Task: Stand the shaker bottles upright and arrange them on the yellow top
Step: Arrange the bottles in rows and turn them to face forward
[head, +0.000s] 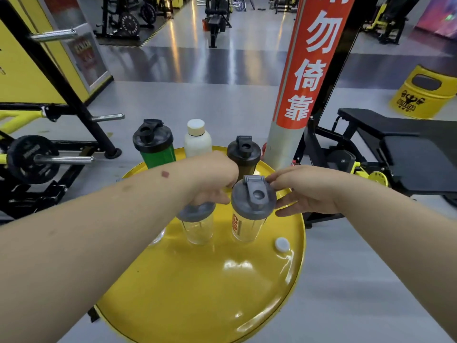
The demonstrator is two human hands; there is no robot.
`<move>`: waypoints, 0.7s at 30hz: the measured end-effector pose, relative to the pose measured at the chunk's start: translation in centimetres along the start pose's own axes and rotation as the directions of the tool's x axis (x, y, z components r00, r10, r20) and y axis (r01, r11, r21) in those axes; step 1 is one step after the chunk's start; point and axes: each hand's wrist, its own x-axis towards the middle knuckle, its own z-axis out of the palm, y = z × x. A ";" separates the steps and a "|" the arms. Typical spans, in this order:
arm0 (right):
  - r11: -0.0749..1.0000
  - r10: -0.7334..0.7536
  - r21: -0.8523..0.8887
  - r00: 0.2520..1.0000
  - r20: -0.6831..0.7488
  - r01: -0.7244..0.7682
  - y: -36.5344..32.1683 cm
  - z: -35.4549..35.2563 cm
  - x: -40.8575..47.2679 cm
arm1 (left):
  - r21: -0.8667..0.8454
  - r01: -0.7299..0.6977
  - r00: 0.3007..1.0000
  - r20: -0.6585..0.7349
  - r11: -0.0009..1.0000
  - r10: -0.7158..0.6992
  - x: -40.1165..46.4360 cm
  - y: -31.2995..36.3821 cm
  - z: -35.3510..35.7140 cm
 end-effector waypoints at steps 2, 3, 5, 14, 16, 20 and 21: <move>0.999 0.012 0.051 1.000 -0.002 -0.011 0.1 0.2 0.4 | -0.352 0.152 0.988 0.062 0.924 -0.139 0.3 0.2 0.3; 0.998 0.020 0.063 1.000 0.000 -0.019 0.3 0.2 0.8 | -0.447 0.216 0.976 0.114 0.868 -0.184 0.3 0.2 0.5; 0.995 0.038 0.088 0.999 -0.007 -0.037 0.6 0.4 1.4 | -0.504 0.271 0.961 0.190 0.820 -0.201 0.3 0.0 1.0; 0.983 0.072 0.169 0.997 -0.024 -0.067 0.9 0.1 1.0 | -0.597 0.330 0.943 0.239 0.731 -0.230 0.0 0.3 1.2; 0.981 0.085 0.178 0.996 -0.021 -0.080 1.0 0.2 0.8 | -0.610 0.332 0.943 0.247 0.720 -0.225 0.2 0.0 1.4; 0.975 0.109 0.195 0.994 0.002 -0.108 1.2 0.2 0.8 | -0.618 0.332 0.941 0.268 0.713 -0.206 0.2 -0.3 1.5; 0.974 0.113 0.199 0.994 0.005 -0.112 1.2 0.2 0.8 | -0.610 0.331 0.941 0.268 0.720 -0.206 0.1 -0.2 1.5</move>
